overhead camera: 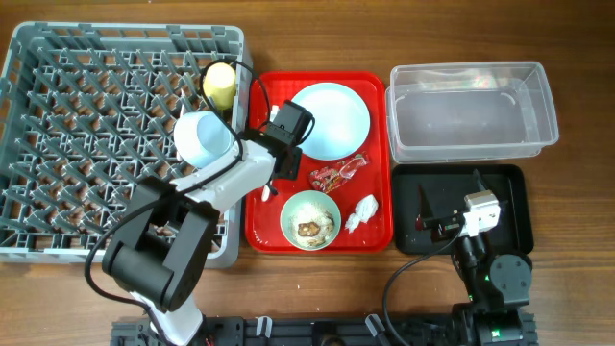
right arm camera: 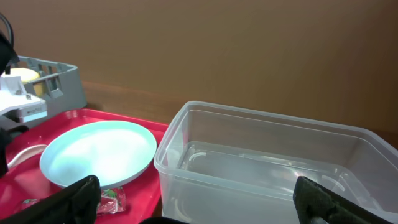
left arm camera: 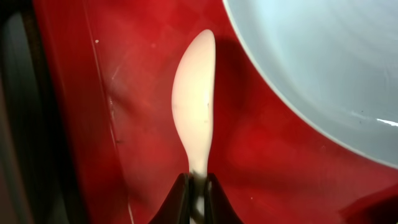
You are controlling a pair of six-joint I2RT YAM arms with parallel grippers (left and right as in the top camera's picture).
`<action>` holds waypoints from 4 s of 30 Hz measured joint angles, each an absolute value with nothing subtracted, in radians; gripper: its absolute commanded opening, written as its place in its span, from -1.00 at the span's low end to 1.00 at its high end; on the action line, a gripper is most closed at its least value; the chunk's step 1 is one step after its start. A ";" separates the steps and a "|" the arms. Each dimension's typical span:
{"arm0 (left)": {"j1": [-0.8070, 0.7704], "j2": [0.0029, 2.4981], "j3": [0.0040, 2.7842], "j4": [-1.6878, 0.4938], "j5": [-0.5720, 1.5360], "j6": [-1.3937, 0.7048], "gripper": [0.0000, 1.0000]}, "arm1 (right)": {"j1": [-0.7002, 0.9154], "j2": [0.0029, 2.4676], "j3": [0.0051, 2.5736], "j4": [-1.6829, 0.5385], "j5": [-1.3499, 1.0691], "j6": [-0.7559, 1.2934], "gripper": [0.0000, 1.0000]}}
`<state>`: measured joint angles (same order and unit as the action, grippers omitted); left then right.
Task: Sort waste into correct bins and load items into the dishwasher rack
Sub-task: 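Carry the white spoon into the dish rack beside the fork, then reach the right gripper to the green bowl of food scraps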
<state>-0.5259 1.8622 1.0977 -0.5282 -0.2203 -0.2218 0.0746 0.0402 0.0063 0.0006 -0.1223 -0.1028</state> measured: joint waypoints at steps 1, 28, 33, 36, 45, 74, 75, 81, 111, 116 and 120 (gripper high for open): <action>-0.523 1.856 1.096 -0.534 -0.220 -0.222 -0.92 | 0.075 0.040 0.006 0.000 -0.122 -0.103 1.00; -0.279 1.296 1.154 -0.632 -0.331 -0.076 -0.92 | 0.075 0.040 0.006 0.000 -0.122 -0.103 0.99; -0.048 1.427 1.154 -0.588 -0.353 0.038 -0.92 | 0.075 0.040 0.006 0.001 -0.122 -0.103 0.99; 0.015 1.520 1.153 -0.561 -0.332 0.078 -0.92 | 0.075 0.040 0.006 0.001 -0.122 -0.103 0.99; 0.027 1.594 1.153 -0.472 -0.309 0.162 0.31 | 0.075 0.040 0.006 0.001 -0.122 -0.103 0.99; -0.108 1.442 1.176 -0.812 0.713 -0.358 1.00 | 0.075 0.040 0.006 0.001 -0.122 -0.103 0.99; -0.111 1.442 1.176 -0.815 0.716 -0.358 1.00 | 0.075 0.040 0.006 0.001 -0.122 -0.103 0.99; -0.116 1.442 1.176 -0.815 0.729 -0.359 1.00 | 0.075 0.040 0.006 0.001 -0.122 -0.103 0.99; -0.079 1.442 1.176 -0.796 0.675 -0.366 1.00 | 0.074 1.099 1.464 -1.187 -0.431 0.138 0.40; -0.079 1.442 1.176 -0.796 0.675 -0.366 1.00 | 0.155 1.275 1.476 -1.190 -0.636 0.245 -0.07; -0.079 1.442 1.176 -0.796 0.675 -0.366 0.99 | 0.420 1.356 1.439 -1.209 -0.564 0.302 -0.06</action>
<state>-0.0792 1.4418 1.1759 -0.7959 0.6750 -0.3656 0.4202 1.3556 1.4395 -1.2087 -0.5640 0.3023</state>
